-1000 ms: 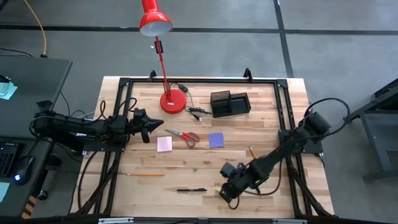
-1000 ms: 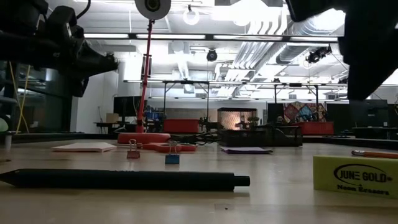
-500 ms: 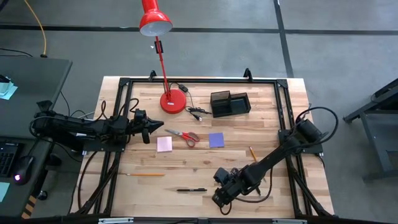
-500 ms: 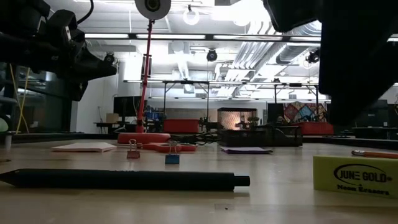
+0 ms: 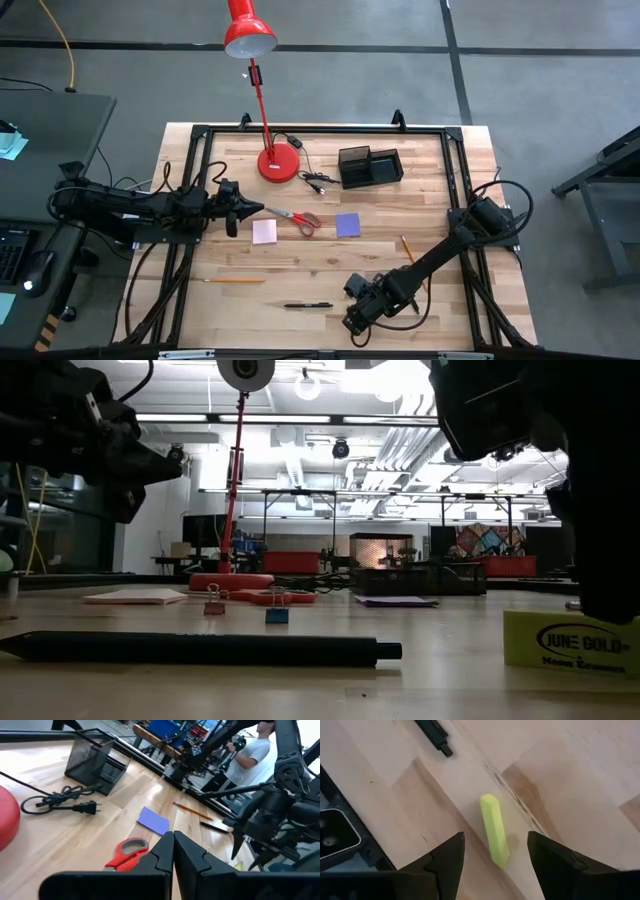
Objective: Pick and place office supplies into organizer
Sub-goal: Put the light green eraser into the black desk organizer
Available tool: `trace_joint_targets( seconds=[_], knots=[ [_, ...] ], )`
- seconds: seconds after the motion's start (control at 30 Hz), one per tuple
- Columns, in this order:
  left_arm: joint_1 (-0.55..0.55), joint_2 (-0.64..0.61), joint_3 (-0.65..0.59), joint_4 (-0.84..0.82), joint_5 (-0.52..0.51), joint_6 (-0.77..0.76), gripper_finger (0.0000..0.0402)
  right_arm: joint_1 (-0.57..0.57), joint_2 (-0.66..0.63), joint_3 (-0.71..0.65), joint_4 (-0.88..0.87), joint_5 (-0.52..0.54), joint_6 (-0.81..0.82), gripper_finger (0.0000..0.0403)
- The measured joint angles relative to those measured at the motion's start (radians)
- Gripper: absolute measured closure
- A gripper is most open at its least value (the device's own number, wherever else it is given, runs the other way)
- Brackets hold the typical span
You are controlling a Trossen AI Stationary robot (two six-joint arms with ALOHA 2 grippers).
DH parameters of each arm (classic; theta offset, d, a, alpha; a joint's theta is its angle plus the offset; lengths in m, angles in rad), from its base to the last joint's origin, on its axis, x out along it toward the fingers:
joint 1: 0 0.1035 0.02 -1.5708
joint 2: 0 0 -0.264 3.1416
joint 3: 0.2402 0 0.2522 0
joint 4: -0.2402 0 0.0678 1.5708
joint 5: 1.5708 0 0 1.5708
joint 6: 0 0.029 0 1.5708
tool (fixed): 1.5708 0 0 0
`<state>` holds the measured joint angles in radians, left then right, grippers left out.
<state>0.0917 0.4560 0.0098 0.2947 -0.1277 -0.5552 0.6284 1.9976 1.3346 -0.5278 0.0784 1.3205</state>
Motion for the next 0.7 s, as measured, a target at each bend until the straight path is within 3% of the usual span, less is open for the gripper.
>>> trace_joint_targets(
  seconds=[0.3, 0.7],
  knots=[
    [0.0, 0.0, 0.0, -0.001, 0.007, 0.0, 0.0401, -0.009, 0.0, 0.0, -0.011, 0.053, 0.0, 0.0194],
    [0.0, 0.0, 0.0, -0.016, 0.003, 0.0, 0.0401, -0.013, 0.013, -0.001, -0.005, 0.023, 0.008, 0.0194]
  ],
)
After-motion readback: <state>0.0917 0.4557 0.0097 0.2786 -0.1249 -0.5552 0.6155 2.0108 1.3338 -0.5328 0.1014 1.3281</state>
